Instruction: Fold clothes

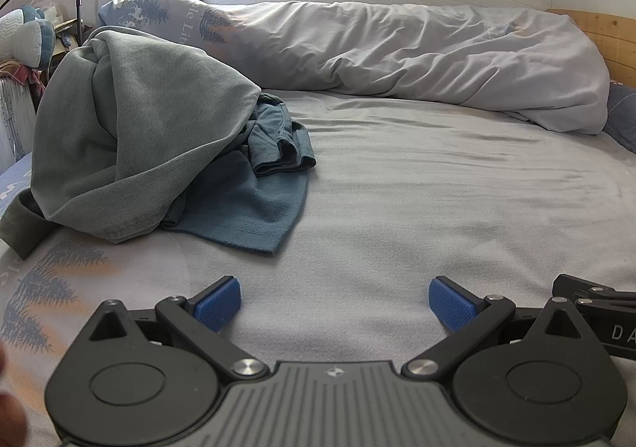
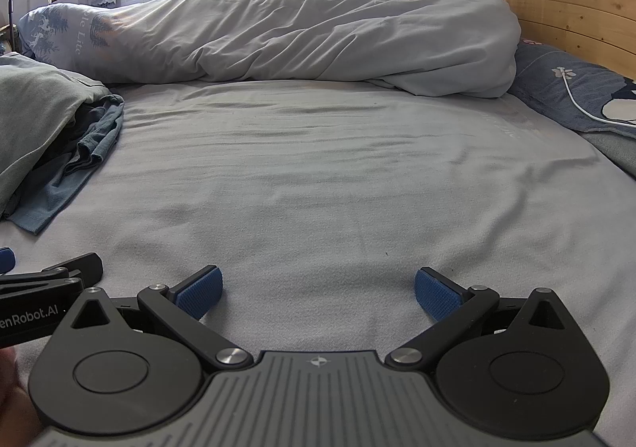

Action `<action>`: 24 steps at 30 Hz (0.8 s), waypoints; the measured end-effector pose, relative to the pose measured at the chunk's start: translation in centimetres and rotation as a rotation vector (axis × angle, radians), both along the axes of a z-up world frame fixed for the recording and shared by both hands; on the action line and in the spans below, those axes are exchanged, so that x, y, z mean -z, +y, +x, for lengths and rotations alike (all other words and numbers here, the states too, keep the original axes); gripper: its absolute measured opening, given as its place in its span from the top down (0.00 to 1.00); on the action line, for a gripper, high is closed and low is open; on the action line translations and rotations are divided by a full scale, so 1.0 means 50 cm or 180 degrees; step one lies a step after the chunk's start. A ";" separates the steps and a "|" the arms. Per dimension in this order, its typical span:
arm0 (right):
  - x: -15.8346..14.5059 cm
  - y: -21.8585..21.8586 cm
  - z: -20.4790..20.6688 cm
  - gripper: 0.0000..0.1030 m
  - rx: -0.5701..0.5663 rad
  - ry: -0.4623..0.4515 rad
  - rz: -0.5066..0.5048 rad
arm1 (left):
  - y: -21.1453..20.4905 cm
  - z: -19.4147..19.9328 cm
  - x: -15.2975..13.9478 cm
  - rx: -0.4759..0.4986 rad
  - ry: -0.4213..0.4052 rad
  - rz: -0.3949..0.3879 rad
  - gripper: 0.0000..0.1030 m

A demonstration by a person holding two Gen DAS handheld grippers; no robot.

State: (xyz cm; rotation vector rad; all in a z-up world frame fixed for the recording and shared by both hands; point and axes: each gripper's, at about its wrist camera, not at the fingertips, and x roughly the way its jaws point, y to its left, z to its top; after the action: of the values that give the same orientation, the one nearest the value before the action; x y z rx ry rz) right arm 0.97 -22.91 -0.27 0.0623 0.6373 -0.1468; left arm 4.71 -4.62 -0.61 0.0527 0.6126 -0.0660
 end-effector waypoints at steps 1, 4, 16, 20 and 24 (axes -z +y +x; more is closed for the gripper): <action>0.000 0.000 0.000 0.00 0.0000 0.0000 -0.0001 | -0.002 -0.001 0.000 -0.0003 -0.0001 0.0002 0.00; 0.000 0.000 0.000 0.00 0.0000 0.0000 -0.0002 | -0.002 -0.001 -0.001 -0.0003 -0.0001 0.0000 0.00; -0.001 0.005 -0.001 0.00 0.0004 0.0001 -0.0010 | 0.000 -0.003 0.000 0.0002 0.0001 -0.0009 0.00; 0.000 0.002 0.000 0.00 0.0000 0.0002 -0.0008 | 0.000 -0.003 0.000 0.0001 0.0002 -0.0009 0.00; 0.000 0.001 0.000 0.00 -0.0003 0.0002 -0.0007 | 0.000 -0.003 -0.001 0.0000 0.0002 -0.0010 0.00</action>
State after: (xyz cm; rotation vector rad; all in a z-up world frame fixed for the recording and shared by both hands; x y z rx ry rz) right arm 0.98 -22.85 -0.26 0.0598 0.6377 -0.1466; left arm 4.56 -4.65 -0.57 0.0497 0.6133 -0.0669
